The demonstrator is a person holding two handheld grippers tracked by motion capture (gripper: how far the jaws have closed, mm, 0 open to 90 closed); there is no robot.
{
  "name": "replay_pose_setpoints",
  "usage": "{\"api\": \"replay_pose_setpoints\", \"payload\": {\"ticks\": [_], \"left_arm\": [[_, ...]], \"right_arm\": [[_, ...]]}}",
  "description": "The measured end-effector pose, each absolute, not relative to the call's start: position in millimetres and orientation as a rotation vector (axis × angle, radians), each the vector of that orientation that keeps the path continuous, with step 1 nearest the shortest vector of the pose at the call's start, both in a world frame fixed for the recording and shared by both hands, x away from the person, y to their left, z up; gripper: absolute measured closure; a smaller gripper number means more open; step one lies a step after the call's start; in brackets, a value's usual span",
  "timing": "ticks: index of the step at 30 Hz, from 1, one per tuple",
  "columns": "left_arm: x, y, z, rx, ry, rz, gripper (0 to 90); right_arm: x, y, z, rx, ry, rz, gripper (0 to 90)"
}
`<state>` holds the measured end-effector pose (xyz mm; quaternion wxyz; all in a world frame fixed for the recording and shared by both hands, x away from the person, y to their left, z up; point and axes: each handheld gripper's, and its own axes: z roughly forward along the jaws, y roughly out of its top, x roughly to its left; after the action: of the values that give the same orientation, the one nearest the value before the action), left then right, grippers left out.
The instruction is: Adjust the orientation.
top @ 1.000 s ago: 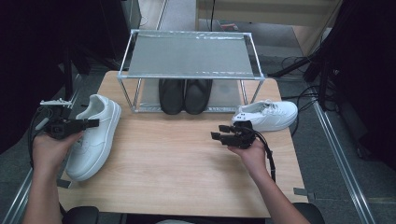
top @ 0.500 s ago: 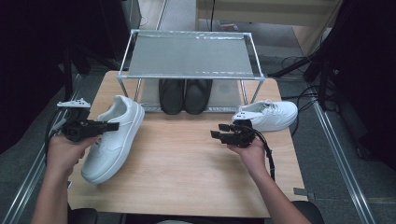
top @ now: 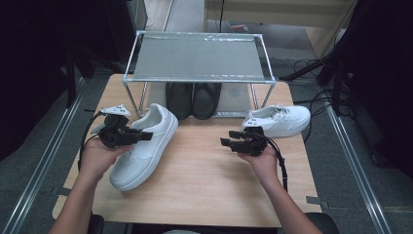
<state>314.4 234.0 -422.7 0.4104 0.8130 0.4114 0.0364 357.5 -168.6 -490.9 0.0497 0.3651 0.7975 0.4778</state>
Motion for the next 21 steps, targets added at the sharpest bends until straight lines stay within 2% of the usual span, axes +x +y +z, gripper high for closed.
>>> {"api": "replay_pose_setpoints", "payload": {"ticks": [21], "left_arm": [[341, 118, -449, 2.204, 0.795, -0.043, 82.6]], "right_arm": [[337, -193, -493, 1.177, 2.356, 1.445, 47.2]]}}
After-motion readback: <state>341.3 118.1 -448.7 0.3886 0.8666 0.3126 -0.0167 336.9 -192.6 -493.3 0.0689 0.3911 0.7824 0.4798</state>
